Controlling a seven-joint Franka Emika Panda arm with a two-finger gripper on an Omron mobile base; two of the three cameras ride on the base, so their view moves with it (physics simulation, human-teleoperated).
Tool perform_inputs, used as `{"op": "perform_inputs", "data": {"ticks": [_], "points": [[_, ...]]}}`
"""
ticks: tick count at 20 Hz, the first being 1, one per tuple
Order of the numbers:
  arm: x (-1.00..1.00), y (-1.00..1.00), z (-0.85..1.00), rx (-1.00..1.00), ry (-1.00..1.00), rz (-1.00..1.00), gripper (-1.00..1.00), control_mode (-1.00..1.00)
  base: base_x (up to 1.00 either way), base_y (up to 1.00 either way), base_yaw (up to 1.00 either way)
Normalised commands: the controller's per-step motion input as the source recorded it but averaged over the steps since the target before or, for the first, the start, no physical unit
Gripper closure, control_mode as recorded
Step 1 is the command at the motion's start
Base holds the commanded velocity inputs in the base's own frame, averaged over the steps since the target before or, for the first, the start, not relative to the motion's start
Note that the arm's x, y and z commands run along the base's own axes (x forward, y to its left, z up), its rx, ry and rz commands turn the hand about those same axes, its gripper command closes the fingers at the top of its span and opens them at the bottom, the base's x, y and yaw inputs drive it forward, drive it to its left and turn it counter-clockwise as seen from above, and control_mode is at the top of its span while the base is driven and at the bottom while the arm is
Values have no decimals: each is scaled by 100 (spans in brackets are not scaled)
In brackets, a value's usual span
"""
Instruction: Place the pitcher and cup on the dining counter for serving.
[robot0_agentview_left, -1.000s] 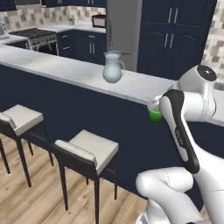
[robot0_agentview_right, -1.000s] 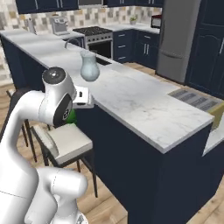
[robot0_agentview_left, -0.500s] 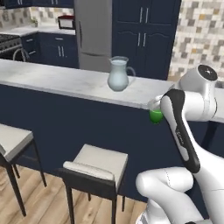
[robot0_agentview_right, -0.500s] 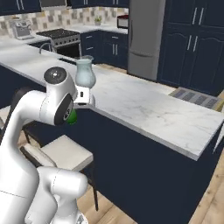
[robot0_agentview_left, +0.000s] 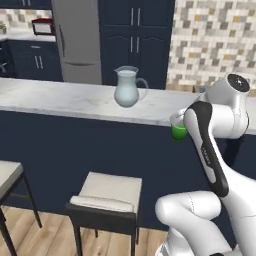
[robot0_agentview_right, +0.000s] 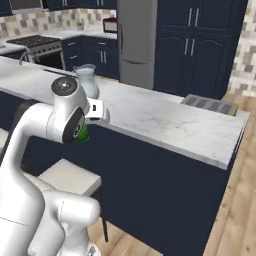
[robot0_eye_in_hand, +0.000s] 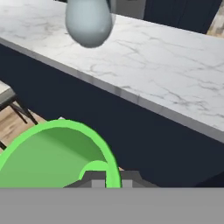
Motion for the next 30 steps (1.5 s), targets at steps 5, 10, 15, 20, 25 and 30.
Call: {"op": "perform_inputs", "data": {"ticks": [5,10,15,20,25,30], "points": [[0,0,0,0,0,0,100,100,16,47,-37],[8,0,0,0,0,-2,100,-100,27,34,-24],[45,0,5,0,0,0,100,-100,0,0,0],[42,0,35,0,-2,0,100,-100,0,0,0],[53,8,32,0,1,-6,100,-100,0,0,0],[92,5,0,6,4,-21,100,-100,0,0,0]]}}
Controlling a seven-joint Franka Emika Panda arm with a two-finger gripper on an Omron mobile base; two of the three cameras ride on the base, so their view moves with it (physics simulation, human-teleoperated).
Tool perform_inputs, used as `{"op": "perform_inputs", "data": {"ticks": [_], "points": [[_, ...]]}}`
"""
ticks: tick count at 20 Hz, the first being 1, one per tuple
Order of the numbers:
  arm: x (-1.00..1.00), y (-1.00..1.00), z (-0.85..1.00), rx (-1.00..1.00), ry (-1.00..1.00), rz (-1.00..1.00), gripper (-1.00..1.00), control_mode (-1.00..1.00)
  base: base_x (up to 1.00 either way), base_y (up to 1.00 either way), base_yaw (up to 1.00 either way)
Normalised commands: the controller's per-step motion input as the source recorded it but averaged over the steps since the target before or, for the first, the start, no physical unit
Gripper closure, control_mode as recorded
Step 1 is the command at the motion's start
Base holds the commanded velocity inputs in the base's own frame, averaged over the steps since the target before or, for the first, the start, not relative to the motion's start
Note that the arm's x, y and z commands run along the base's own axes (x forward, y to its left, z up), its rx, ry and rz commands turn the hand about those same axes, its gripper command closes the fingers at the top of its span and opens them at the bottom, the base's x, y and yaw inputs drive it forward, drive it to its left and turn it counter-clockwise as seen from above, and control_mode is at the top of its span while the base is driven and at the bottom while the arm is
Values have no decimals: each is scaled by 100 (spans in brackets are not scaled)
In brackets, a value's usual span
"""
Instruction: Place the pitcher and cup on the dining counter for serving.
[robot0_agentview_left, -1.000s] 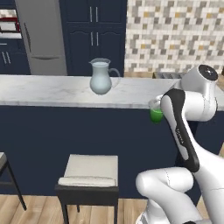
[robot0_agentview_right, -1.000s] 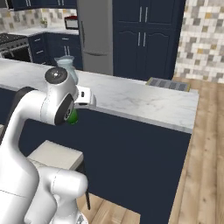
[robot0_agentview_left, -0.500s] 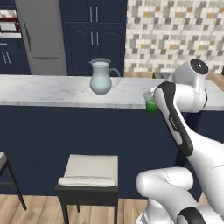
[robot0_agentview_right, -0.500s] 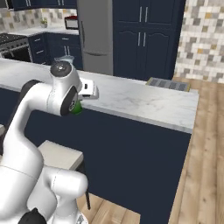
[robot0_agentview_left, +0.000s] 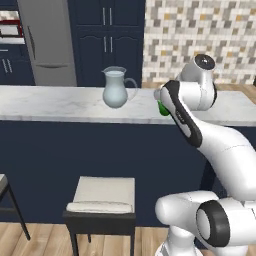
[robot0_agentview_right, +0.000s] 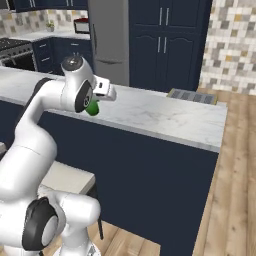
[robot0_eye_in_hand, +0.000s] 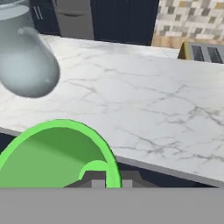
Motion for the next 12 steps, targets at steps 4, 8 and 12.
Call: {"op": "perform_inputs", "data": {"ticks": [4,8,12], "points": [[81,0,0,11,5,-23,100,-100,0,0,0],[64,0,0,11,4,-18,100,-100,0,0,0],[56,6,0,11,8,-10,100,-100,0,0,0]]}}
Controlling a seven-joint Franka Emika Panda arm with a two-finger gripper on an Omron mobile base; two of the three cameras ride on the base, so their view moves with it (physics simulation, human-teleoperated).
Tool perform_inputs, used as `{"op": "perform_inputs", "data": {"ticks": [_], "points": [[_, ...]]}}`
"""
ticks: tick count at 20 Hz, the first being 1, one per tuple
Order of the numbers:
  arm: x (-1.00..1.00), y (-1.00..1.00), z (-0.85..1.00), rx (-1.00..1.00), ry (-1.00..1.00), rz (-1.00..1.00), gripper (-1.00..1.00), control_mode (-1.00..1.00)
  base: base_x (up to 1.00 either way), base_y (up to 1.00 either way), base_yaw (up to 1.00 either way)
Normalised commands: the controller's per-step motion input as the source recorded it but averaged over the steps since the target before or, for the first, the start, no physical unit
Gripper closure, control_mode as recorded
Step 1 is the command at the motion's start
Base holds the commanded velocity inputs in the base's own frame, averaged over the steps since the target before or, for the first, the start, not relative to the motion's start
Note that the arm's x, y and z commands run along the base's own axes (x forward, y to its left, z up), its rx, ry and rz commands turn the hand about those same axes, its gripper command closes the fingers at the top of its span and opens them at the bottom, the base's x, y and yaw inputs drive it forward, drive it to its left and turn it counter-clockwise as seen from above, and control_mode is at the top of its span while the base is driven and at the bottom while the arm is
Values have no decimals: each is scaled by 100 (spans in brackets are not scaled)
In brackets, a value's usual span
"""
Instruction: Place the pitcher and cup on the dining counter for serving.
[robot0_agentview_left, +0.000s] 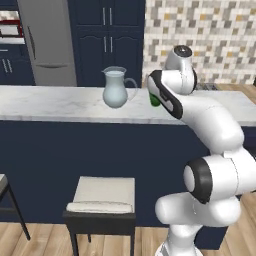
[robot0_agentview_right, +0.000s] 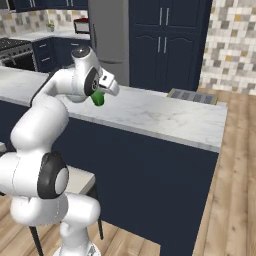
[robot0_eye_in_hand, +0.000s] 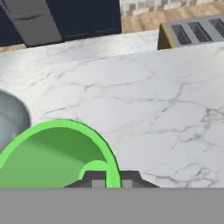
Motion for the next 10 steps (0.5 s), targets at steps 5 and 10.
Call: {"op": "perform_inputs", "data": {"ticks": [5,10], "points": [[56,3,0,13,10,-3,100,-100,0,0,0],[48,0,-4,5,4,-5,100,-100,0,0,0]]}}
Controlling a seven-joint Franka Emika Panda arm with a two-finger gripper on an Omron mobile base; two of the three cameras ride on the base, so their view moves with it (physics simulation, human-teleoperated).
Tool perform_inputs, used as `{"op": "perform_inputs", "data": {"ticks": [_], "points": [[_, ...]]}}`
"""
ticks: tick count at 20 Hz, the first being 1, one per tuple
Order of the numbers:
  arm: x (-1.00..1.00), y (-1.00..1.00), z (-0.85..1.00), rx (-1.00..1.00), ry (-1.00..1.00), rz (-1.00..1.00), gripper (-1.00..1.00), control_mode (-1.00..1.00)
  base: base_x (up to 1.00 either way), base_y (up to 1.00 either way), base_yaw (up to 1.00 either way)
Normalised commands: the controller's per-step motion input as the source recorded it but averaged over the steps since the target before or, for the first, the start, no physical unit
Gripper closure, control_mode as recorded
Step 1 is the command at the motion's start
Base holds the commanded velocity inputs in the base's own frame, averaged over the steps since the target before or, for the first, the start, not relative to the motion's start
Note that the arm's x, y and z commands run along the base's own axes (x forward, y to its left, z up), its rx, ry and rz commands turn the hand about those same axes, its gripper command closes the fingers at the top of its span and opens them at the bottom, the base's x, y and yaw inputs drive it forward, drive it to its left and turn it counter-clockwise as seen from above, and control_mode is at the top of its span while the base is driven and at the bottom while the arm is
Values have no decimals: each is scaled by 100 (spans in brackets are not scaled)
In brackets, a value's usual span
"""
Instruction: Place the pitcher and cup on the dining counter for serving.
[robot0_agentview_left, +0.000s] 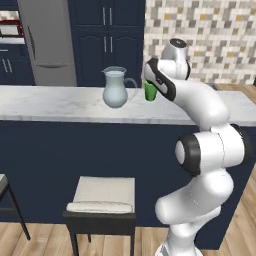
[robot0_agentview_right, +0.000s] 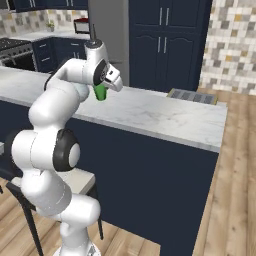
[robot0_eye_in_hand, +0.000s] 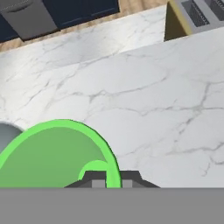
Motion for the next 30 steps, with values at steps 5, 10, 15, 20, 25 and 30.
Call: {"op": "perform_inputs", "data": {"ticks": [5,10,15,20,25,30], "points": [[29,0,-28,0,0,-7,100,-100,0,0,0],[24,0,-52,0,0,-6,100,-100,0,0,0],[23,0,-52,0,0,-4,100,-100,0,0,0],[22,0,-40,0,0,-3,100,-100,0,0,0],[25,0,-26,0,0,-2,100,-100,0,0,0],[4,0,-1,0,0,-2,-100,-100,0,0,0]]}}
